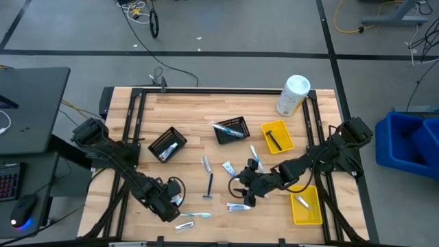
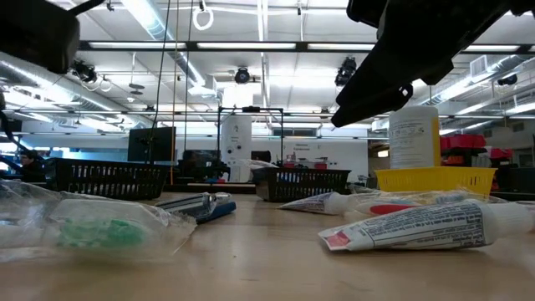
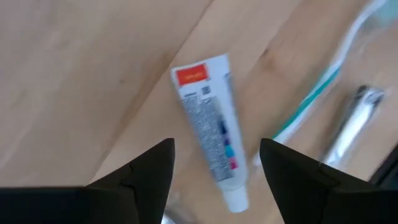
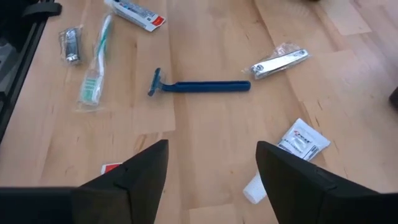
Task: Pick & Place Travel size toiletries
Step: Put the white toothpaste into the left black basket
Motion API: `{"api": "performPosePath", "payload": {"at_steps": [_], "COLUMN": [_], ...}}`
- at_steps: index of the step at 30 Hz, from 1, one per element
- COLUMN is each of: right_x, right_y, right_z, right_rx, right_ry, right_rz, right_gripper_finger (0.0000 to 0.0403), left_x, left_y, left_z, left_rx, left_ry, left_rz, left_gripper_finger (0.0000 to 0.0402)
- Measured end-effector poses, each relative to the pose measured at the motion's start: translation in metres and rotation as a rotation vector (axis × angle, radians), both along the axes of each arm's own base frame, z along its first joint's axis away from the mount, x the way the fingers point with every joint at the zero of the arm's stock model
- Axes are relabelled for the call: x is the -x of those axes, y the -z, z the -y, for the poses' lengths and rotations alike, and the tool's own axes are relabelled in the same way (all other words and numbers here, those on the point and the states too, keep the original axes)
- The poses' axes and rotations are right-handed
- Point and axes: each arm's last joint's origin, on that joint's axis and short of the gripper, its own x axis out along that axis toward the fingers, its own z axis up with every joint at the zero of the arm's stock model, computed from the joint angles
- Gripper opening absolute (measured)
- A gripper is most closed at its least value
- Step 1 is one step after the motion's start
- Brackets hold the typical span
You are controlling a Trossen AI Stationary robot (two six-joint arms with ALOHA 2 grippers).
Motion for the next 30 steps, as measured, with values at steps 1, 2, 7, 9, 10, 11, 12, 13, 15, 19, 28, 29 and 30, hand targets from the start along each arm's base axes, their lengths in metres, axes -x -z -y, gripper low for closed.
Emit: {"api": "performPosePath", "payload": {"at_steps": [1,2,7,9,10,11,12,13,15,19,28,29,30], "right_x": [0.0,0.0,0.0,0.0,0.0,0.0,0.0,0.0,0.0,0.0,0.0,0.0,0.0], "right_y": [0.0,0.0,0.0,0.0,0.0,0.0,0.0,0.0,0.0,0.0,0.0,0.0,0.0], "right_z": [0.0,0.0,0.0,0.0,0.0,0.0,0.0,0.0,0.0,0.0,0.0,0.0,0.0], "right_rx": [0.001,0.001,0.002,0.001,0.002,0.002,0.002,0.002,0.002,0.002,0.003,0.002,0.003], "right_ry": [-0.002,-0.002,-0.002,-0.002,-0.002,-0.002,-0.002,-0.002,-0.002,-0.002,-0.003,-0.002,-0.002], "right_rz": [0.0,0.0,0.0,0.0,0.0,0.0,0.0,0.0,0.0,-0.001,-0.003,-0.003,-0.003], "right_gripper_finger": [0.0256,0.0257,0.0257,0.0253,0.025,0.0248,0.0245,0.0243,0.0238,0.0232,0.0233,0.0234,0.0236], "left_x": [0.002,0.004,0.003,0.002,0.001,0.0,0.0,0.0,0.0,-0.002,-0.01,-0.01,-0.009], "left_y": [0.002,0.004,0.005,0.004,0.004,0.004,0.004,0.004,0.003,0.007,0.034,0.035,0.035], "left_z": [-0.001,-0.001,-0.002,-0.001,0.0,0.0,0.0,0.0,0.0,0.001,0.013,0.013,0.012], "left_rx": [-0.008,-0.017,-0.039,-0.039,-0.033,-0.032,-0.034,-0.038,-0.045,-0.051,-0.065,-0.07,-0.076], "left_ry": [0.003,0.0,-0.015,-0.01,-0.008,-0.009,-0.01,-0.012,-0.015,-0.026,0.025,0.024,0.02], "left_rz": [-0.006,-0.009,0.022,0.047,0.057,0.065,0.072,0.08,0.085,0.089,0.012,0.01,0.008], "left_gripper_finger": [0.0247,0.0247,0.0247,0.0247,0.0247,0.0247,0.0247,0.0247,0.0247,0.0247,0.0247,0.0247,0.0247]}}
